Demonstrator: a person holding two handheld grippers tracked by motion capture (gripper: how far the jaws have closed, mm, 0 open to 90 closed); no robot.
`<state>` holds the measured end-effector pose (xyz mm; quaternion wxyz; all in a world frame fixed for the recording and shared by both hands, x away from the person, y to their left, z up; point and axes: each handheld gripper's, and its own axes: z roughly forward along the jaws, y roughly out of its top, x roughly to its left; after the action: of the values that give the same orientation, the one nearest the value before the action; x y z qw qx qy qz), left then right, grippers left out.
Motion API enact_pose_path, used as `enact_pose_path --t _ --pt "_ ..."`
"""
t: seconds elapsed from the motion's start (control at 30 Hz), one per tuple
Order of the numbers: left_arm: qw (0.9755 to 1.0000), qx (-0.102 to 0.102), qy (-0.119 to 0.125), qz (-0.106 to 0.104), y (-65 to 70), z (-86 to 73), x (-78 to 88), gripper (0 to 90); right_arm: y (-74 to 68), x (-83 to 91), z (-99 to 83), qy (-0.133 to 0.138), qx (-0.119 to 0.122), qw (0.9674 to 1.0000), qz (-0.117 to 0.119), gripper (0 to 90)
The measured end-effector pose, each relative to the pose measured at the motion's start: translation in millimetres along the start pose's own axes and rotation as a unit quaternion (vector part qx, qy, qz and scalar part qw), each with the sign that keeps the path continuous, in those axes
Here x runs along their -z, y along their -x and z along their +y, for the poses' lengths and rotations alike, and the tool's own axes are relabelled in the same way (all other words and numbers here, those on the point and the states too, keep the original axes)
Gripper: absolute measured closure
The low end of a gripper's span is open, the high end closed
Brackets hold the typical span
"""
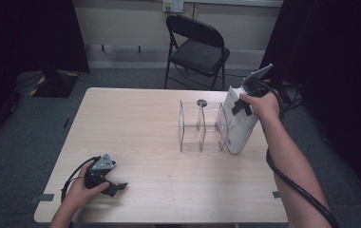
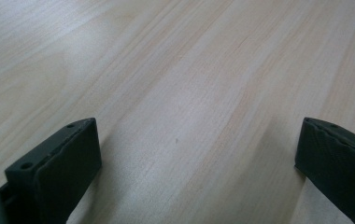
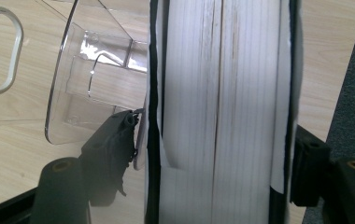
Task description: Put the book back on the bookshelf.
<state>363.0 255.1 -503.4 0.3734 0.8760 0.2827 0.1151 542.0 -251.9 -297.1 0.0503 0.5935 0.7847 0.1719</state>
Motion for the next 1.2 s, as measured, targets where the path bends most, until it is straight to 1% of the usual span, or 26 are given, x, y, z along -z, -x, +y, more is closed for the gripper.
enact_pose_path --t 0.13,0.23,0.53,0.63,0.77,0.87,0.93,1.03,1.07,1.2 --pt "1.0000 0.000 0.000 0.000 0.0 0.0 0.0 0.0 -1.5 -1.5 -1.9 -0.007 0.011 0.9999 -0.001 27.1" --pt "1.0000 0.000 0.000 0.000 0.1 0.0 0.1 0.0 -2.0 -1.4 -2.6 -0.006 0.015 0.9999 0.001 26.8" --pt "1.0000 0.000 0.000 0.000 0.0 0.0 0.0 0.0 -1.6 2.7 -6.3 -0.002 0.021 0.9997 0.007 26.2" --pt "1.0000 0.000 0.000 0.000 0.1 0.0 0.0 0.0 -1.2 4.2 -8.7 -0.006 0.025 0.9996 0.011 25.7" --pt "1.0000 -0.001 0.000 0.001 -0.1 0.1 0.0 0.0 -2.2 7.6 -11.5 -0.006 0.029 0.9995 0.010 25.3" --pt "1.0000 0.000 0.000 0.001 0.1 0.0 0.0 0.0 -1.2 10.2 -13.0 -0.002 0.028 0.9995 0.014 24.4" --pt "1.0000 -0.002 0.000 0.001 -0.1 0.1 0.1 0.0 -0.8 10.8 -14.3 -0.006 0.027 0.9994 0.019 23.7" --pt "1.0000 -0.001 0.000 0.001 0.0 0.1 0.0 0.0 -1.4 11.2 -16.9 -0.003 0.035 0.9992 0.021 21.7" --pt "1.0000 0.000 0.000 0.000 0.1 0.0 0.0 0.0 -2.1 11.8 -17.5 -0.003 0.032 0.9993 0.021 21.7" --pt "1.0000 0.000 -0.001 0.001 0.1 0.1 0.1 0.0 -0.8 12.5 -22.3 0.000 0.036 0.9990 0.027 21.3"
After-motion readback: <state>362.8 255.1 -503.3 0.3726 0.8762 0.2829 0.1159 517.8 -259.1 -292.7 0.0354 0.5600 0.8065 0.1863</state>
